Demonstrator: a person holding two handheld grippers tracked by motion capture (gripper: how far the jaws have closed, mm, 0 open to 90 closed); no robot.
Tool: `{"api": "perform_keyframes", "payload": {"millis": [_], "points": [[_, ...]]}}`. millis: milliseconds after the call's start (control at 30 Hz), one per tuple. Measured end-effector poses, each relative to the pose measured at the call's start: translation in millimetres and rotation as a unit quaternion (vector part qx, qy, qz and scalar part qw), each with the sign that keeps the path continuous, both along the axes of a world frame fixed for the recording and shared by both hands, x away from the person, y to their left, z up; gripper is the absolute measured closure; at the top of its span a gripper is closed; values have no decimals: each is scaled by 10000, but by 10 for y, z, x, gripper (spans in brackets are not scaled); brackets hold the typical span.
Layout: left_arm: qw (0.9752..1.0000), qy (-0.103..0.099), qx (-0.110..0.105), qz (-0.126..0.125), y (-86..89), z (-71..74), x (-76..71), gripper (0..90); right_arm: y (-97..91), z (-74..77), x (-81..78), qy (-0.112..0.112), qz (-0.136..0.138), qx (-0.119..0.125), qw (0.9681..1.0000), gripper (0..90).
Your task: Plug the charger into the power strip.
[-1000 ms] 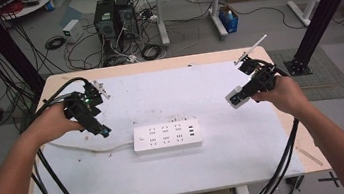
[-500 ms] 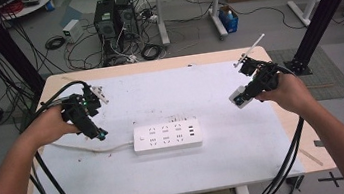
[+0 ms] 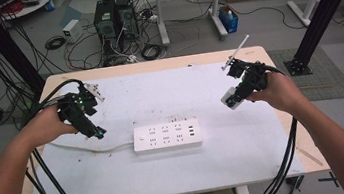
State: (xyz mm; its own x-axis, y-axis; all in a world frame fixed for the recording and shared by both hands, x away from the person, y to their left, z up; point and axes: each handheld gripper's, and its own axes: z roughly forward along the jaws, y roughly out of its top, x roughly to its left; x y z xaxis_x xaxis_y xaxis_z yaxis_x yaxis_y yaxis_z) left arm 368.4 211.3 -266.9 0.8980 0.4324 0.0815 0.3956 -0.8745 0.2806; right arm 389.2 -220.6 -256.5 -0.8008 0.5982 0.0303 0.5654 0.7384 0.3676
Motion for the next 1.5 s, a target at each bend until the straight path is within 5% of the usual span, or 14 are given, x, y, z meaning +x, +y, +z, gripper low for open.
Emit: {"api": "perform_keyframes", "payload": {"millis": [300,433,667,1000,1200,1500], "points": [[9999,51,94,100,76,-31,5,205,453,5,46,-246,677,-381,9967,621],[9999,58,119,-17,64,-51,-36,205,703,-57,28,-391,1217,-609,9899,621],[9998,42,99,-151,25,-53,-50,205,1083,-223,60,-253,1879,-903,9777,621],[9985,93,277,-462,-58,-165,-56,205,1513,-580,182,-93,2340,-1257,9640,621],[9987,92,303,-404,-5,-181,-29,205,1652,-788,220,-85,2644,-1509,9525,622],[9990,73,288,-344,60,-197,-35,205,1773,-957,242,-5,2960,-1679,9403,622]]}}
